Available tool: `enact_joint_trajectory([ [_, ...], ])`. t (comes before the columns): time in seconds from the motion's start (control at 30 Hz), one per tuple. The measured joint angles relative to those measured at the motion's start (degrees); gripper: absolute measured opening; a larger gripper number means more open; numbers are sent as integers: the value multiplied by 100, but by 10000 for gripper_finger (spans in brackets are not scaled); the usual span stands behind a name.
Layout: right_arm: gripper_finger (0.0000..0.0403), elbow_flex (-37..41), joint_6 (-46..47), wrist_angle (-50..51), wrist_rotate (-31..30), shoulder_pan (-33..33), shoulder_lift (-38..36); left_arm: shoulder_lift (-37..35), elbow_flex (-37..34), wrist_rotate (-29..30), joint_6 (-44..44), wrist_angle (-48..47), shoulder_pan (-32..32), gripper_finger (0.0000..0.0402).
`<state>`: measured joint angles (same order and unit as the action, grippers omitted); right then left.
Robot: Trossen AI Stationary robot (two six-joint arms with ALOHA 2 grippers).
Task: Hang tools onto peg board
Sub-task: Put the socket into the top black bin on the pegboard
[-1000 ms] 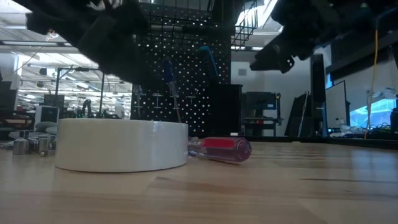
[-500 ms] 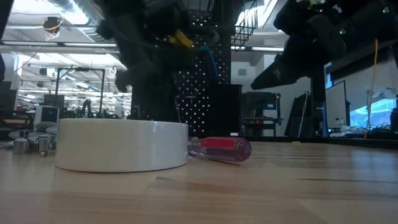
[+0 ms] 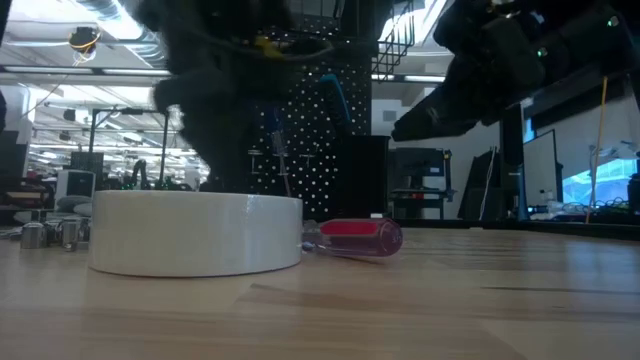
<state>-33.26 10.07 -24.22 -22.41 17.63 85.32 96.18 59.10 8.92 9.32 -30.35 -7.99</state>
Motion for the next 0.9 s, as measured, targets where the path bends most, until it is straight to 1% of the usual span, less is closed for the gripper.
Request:
enact_joint_trajectory([
  [0.1, 220, 0, 14, -443, 197, 0, 368, -342, -506, 183, 245, 284, -114, 164],
  [0.23, 220, -5, 44, -1061, 251, 0, 905, -816, -1276, 474, 574, 894, -220, 164],
  [0.33, 220, -161, 48, -1191, 249, -2, 1275, -1167, -1760, 546, 771, 1458, -269, 164],
  [0.47, 220, -504, 52, -1139, 245, -2, 1723, -1409, -2278, 552, 965, 1966, -262, 164],
  [0.6, 220, -809, 63, -1135, 240, -2, 2136, -1440, -2708, 547, 1045, 2640, -244, 164],
  [0.7, 220, -978, 202, -1118, 85, -8, 2388, -1390, -2885, 547, 1040, 3012, -240, 164],
  [0.9, 220, -1252, 837, -853, -55, -208, 2793, -1394, -3023, 478, 1152, 3147, -240, 164],
])
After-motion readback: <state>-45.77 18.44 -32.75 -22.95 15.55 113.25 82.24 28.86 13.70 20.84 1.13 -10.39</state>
